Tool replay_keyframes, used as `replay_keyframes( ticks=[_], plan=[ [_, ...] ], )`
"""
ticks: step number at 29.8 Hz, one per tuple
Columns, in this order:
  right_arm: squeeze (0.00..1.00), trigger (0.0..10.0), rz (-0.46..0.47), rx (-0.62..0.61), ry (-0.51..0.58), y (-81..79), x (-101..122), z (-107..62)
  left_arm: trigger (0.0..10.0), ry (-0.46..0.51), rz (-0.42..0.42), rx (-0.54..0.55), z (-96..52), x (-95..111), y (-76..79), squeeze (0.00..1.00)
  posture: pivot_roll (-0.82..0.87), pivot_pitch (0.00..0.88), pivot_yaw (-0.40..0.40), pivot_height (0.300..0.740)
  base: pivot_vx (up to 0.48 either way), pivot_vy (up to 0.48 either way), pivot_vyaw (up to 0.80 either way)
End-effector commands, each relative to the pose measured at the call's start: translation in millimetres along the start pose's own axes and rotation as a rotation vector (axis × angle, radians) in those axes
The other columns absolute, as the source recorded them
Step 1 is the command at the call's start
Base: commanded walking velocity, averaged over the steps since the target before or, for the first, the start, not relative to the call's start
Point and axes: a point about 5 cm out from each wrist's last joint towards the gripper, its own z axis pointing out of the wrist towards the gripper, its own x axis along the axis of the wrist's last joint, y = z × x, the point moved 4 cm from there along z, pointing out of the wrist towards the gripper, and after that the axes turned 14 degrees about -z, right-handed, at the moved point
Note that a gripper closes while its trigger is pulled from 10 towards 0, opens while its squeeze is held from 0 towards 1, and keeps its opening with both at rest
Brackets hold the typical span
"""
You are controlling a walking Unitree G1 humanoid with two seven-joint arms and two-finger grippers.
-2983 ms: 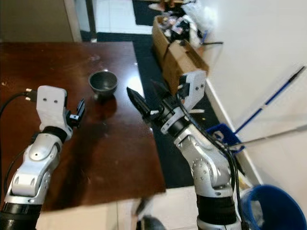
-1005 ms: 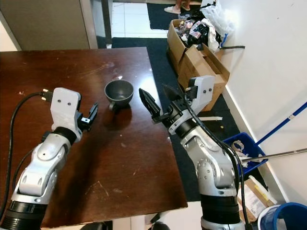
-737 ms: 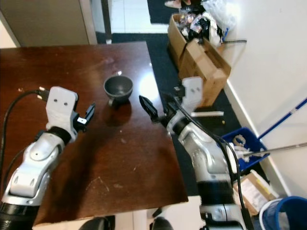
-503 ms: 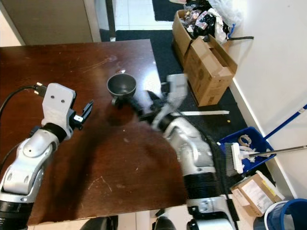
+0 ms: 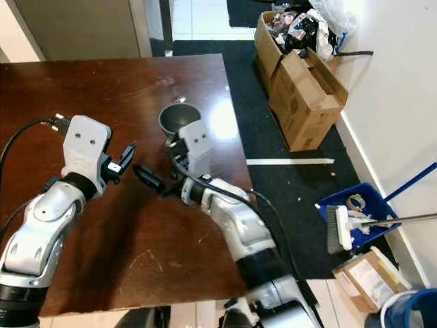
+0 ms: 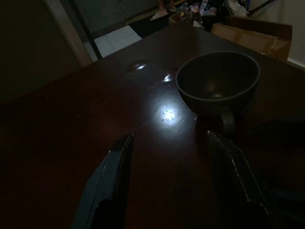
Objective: Setting the table
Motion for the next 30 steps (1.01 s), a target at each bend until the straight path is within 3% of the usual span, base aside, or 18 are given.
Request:
replay_keyframes(
  ticks=[1,2,9,17,30],
  plan=[
    [0.0,10.0,-0.002,-0.095,-0.049,8.9,-9.2,4.5,10.0,-0.016,0.007,0.005,-2.2,-1.5,-3.0,0.03,-0.01,0.136,0.115,0.74,0.0,0.0,0.0],
    [0.0,10.0,-0.01,-0.171,-0.081,18.0,-11.8,7.6,10.0,-0.017,0.01,0.01,-2.8,-1.1,-5.0,0.02,0.0,0.133,0.116,0.74,0.0,0.0,0.0],
    [0.0,10.0,-0.026,-0.368,-0.137,43.7,-14.6,10.9,10.0,-0.017,0.01,0.013,-3.5,-0.4,-5.2,0.03,0.01,0.122,0.115,0.74,0.0,0.0,0.0],
    [0.0,10.0,-0.031,-0.441,-0.128,55.5,-12.2,12.0,10.0,-0.019,0.006,0.011,-3.3,-0.8,-4.4,0.03,0.01,0.116,0.117,0.74,0.0,0.0,0.0],
    [0.0,10.0,-0.066,-0.565,-0.129,79.0,-18.3,-0.4,10.0,-0.02,-0.006,0.002,-0.7,-2.0,-1.4,0.03,-0.01,0.111,0.12,0.74,0.0,0.0,0.0]
  ],
)
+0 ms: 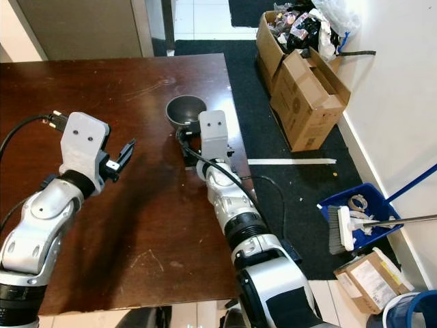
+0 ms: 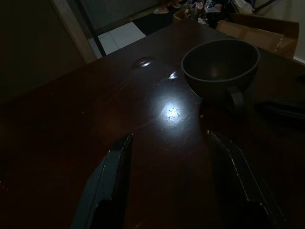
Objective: Setting the table
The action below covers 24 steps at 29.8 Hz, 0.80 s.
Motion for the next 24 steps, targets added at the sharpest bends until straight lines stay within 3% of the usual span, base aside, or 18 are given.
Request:
replay_keyframes(
  ticks=[1,2,3,4,6,7,14,21,22,24],
  plan=[
    [0.0,6.6,-0.003,-0.014,-0.003,1.4,-1.1,0.9,10.0,-0.016,-0.004,-0.007,-0.1,-3.8,1.5,0.03,-0.01,0.111,0.118,0.74,0.0,0.0,0.0],
    [0.0,6.6,-0.003,-0.014,-0.003,1.4,-1.1,0.9,10.0,-0.016,-0.004,-0.007,-0.1,-3.8,1.5,0.03,-0.01,0.111,0.118,0.74,0.0,0.0,0.0],
    [0.0,5.8,0.0,-0.016,-0.002,2.3,-1.1,1.1,10.0,-0.016,-0.004,-0.006,-0.1,-4.0,1.5,0.03,-0.01,0.111,0.118,0.74,0.0,0.0,0.0],
    [0.0,2.9,0.005,-0.016,0.006,3.3,-0.2,1.7,10.0,-0.016,-0.005,-0.006,0.0,-4.2,1.5,0.03,-0.01,0.11,0.118,0.74,0.0,0.0,0.0],
    [0.0,2.5,0.011,-0.015,0.019,4.2,1.5,2.2,10.0,-0.017,-0.006,-0.005,0.0,-4.5,1.5,0.03,-0.01,0.11,0.118,0.74,0.0,0.0,0.0],
    [0.0,0.0,0.022,-0.008,0.035,4.3,3.5,2.5,10.0,-0.017,-0.007,-0.004,0.1,-4.6,1.4,0.03,-0.01,0.109,0.118,0.74,0.0,0.0,0.0],
    [0.0,0.0,-0.008,0.168,0.188,-14.6,20.6,-2.3,10.0,-0.016,-0.01,-0.002,0.5,-4.7,1.8,0.03,-0.01,0.108,0.118,0.74,0.0,0.0,0.0],
    [0.0,0.0,-0.012,0.162,0.172,-12.7,16.4,-1.9,10.0,-0.016,-0.013,-0.002,0.0,-5.3,2.6,0.03,-0.01,0.112,0.118,0.74,0.0,0.0,0.0],
    [0.0,10.0,-0.016,0.15,0.178,-11.7,18.0,-1.8,10.0,-0.017,-0.014,-0.004,-0.1,-5.5,3.0,0.03,-0.01,0.112,0.118,0.74,0.0,0.0,0.0],
    [0.0,10.0,-0.006,0.136,0.218,-10.9,26.8,-2.3,10.0,-0.018,-0.015,-0.005,-0.3,-5.5,3.6,0.03,-0.01,0.116,0.118,0.74,0.0,0.0,0.0]
  ],
)
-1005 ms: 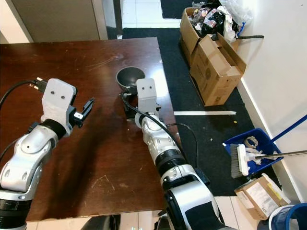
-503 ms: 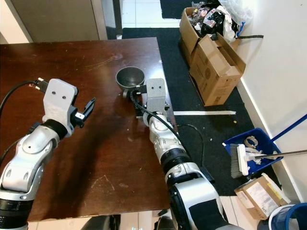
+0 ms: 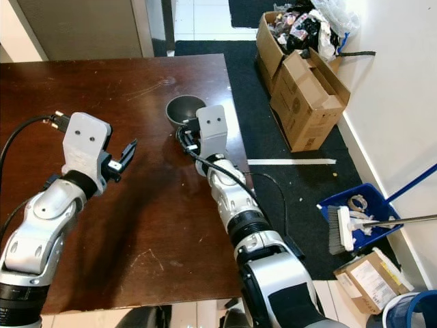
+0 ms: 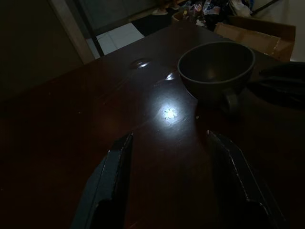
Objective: Setting the table
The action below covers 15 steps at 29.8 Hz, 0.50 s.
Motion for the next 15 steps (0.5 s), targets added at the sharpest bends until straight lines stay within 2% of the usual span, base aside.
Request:
replay_keyframes(
  ticks=[1,2,5,8,12,14,15],
  plan=[
    [0.62,10.0,0.01,-0.019,0.045,-0.7,8.8,0.5,10.0,-0.019,-0.001,-0.002,-1.2,-4.8,0.7,0.03,-0.01,0.116,0.118,0.74,0.0,0.0,0.0],
    [1.0,10.0,0.015,-0.023,0.07,-0.5,14.0,0.8,10.0,-0.019,-0.002,-0.003,-1.2,-4.8,0.8,0.03,-0.01,0.116,0.118,0.74,0.0,0.0,0.0],
    [1.0,10.0,0.055,-0.015,0.13,-4.2,28.4,1.7,10.0,-0.021,-0.002,-0.004,-1.6,-5.1,1.1,0.03,-0.01,0.119,0.119,0.74,0.0,0.0,0.0],
    [1.0,10.0,0.071,-0.003,0.145,-7.4,32.2,2.2,10.0,-0.021,-0.002,-0.004,-1.6,-5.4,1.3,0.03,-0.01,0.119,0.119,0.74,0.0,0.0,0.0],
    [1.0,10.0,0.1,0.034,0.182,-17.3,40.8,2.8,10.0,-0.021,-0.003,-0.004,-1.9,-5.0,1.9,0.03,-0.01,0.126,0.114,0.74,0.0,0.0,0.0],
    [1.0,10.0,0.115,0.09,0.2,-30.7,45.1,3.3,10.0,-0.022,-0.002,0.0,-3.2,-5.4,1.0,0.03,0.0,0.129,0.112,0.74,0.0,0.0,0.0],
    [1.0,10.0,0.115,0.09,0.2,-30.7,45.1,3.3,10.0,-0.022,-0.002,0.0,-3.2,-5.4,1.0,0.03,0.0,0.129,0.112,0.74,0.0,0.0,0.0]
  ],
)
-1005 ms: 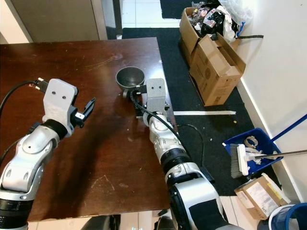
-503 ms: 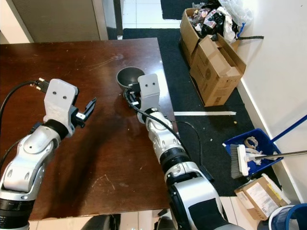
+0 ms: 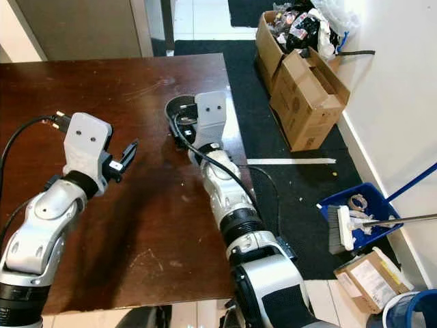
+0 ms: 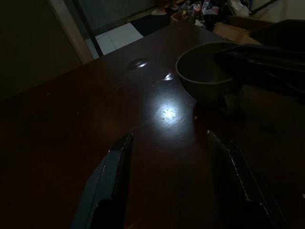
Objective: Setting the table
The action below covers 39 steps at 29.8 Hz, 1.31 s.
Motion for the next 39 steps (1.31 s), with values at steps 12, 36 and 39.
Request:
replay_keyframes(
  ticks=[12,36,39],
  plan=[
    [0.0,10.0,-0.109,-0.032,-0.247,-7.1,-43.6,-4.5,10.0,-0.029,-0.002,-0.128,1.7,-0.3,10.0,0.02,0.01,0.138,0.105,0.74,0.0,0.0,0.0],
    [0.0,10.0,-0.042,-0.173,-0.325,9.5,-46.5,0.0,10.0,-0.028,0.057,-0.359,9.9,18.6,16.7,0.03,0.05,0.148,0.106,0.74,0.0,0.0,0.0],
    [0.0,9.5,-0.074,-0.192,-0.341,13.5,-47.7,-0.8,10.0,-0.03,0.056,-0.356,9.4,17.5,16.2,0.02,0.05,0.147,0.105,0.74,0.0,0.0,0.0]
  ],
)
